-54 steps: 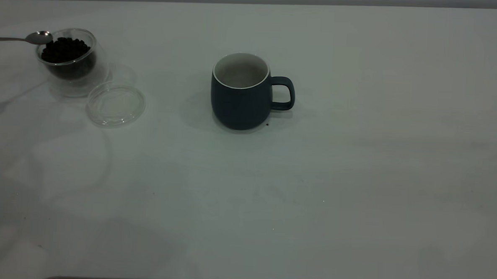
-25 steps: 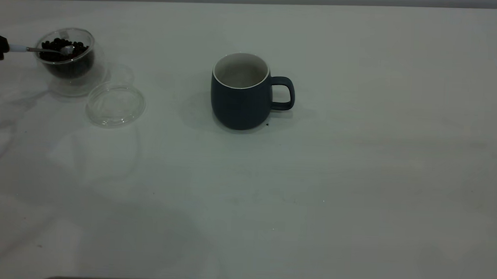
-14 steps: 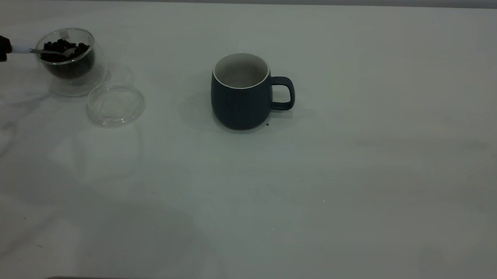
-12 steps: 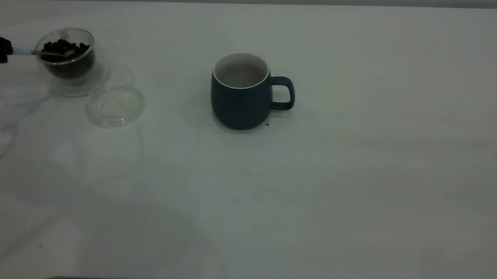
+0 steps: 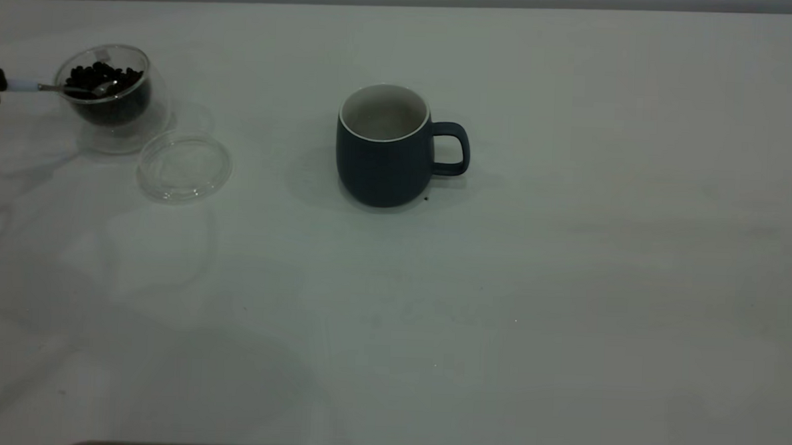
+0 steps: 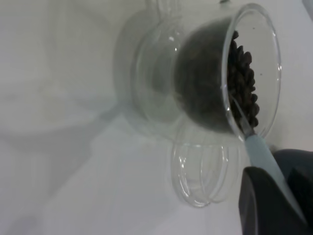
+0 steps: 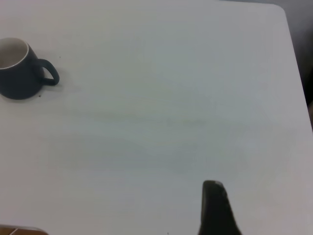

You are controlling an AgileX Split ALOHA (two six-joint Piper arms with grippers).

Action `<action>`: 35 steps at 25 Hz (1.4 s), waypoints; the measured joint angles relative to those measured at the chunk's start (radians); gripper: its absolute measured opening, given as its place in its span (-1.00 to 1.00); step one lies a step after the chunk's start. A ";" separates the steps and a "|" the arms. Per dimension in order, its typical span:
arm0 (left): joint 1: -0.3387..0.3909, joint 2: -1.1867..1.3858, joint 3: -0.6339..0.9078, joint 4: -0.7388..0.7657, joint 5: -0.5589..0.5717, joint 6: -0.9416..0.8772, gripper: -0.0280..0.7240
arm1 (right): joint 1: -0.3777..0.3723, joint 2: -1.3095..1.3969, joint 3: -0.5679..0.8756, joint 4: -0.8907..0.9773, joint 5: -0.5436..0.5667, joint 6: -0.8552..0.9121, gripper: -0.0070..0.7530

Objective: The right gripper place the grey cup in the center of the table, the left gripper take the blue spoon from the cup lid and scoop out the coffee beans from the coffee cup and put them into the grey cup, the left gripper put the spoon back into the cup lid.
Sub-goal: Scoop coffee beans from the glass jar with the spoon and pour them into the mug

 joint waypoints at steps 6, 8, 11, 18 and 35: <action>0.013 0.066 0.000 -0.015 0.076 0.015 -0.57 | 0.000 0.000 0.000 0.000 0.000 0.000 0.34; 0.013 0.075 0.000 -0.036 0.086 0.029 -0.57 | 0.000 0.000 0.000 0.000 0.000 0.000 0.34; 0.014 0.081 0.000 -0.064 0.093 0.044 -0.57 | 0.000 0.000 0.000 0.000 0.000 0.000 0.34; 0.031 0.081 0.000 -0.087 0.118 0.048 -0.57 | 0.000 0.000 0.000 0.000 0.000 0.000 0.34; 0.096 0.081 0.000 -0.030 0.189 0.047 -0.57 | 0.000 0.000 0.000 0.000 0.000 0.000 0.34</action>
